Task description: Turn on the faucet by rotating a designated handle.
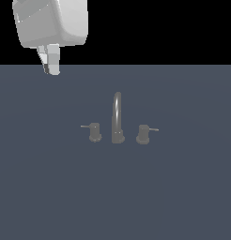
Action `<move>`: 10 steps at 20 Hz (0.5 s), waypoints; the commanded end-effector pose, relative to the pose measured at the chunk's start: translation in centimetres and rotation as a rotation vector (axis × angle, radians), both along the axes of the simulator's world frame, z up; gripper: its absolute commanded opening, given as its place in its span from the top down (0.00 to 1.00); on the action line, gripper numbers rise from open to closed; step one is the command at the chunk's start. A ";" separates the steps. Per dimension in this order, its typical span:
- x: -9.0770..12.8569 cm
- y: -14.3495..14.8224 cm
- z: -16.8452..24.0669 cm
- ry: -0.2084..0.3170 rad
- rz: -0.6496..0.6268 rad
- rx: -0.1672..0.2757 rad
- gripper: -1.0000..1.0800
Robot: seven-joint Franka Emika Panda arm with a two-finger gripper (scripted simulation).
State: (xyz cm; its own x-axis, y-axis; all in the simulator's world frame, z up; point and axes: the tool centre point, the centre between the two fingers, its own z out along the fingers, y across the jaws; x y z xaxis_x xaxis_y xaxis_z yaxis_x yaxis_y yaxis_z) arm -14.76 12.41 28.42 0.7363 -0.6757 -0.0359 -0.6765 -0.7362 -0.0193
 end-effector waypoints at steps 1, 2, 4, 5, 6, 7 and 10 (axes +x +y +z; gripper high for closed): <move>1.0 0.5 -1.2 0.000 -0.050 0.000 1.00; 1.4 0.7 -1.7 0.000 -0.069 0.000 1.00; 2.2 1.0 -2.6 0.000 -0.106 -0.001 1.00; 2.6 1.1 -3.0 0.000 -0.124 -0.001 1.00; 3.0 1.2 -3.4 0.000 -0.141 -0.001 1.00; 3.3 1.4 -3.9 0.000 -0.159 -0.002 1.00; 4.5 1.6 -5.1 0.000 -0.210 -0.003 1.00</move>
State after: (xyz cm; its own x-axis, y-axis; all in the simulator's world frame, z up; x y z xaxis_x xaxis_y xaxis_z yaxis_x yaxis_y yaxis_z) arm -10.89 13.88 23.94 0.6008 -0.7987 -0.0342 -0.7994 -0.6006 -0.0168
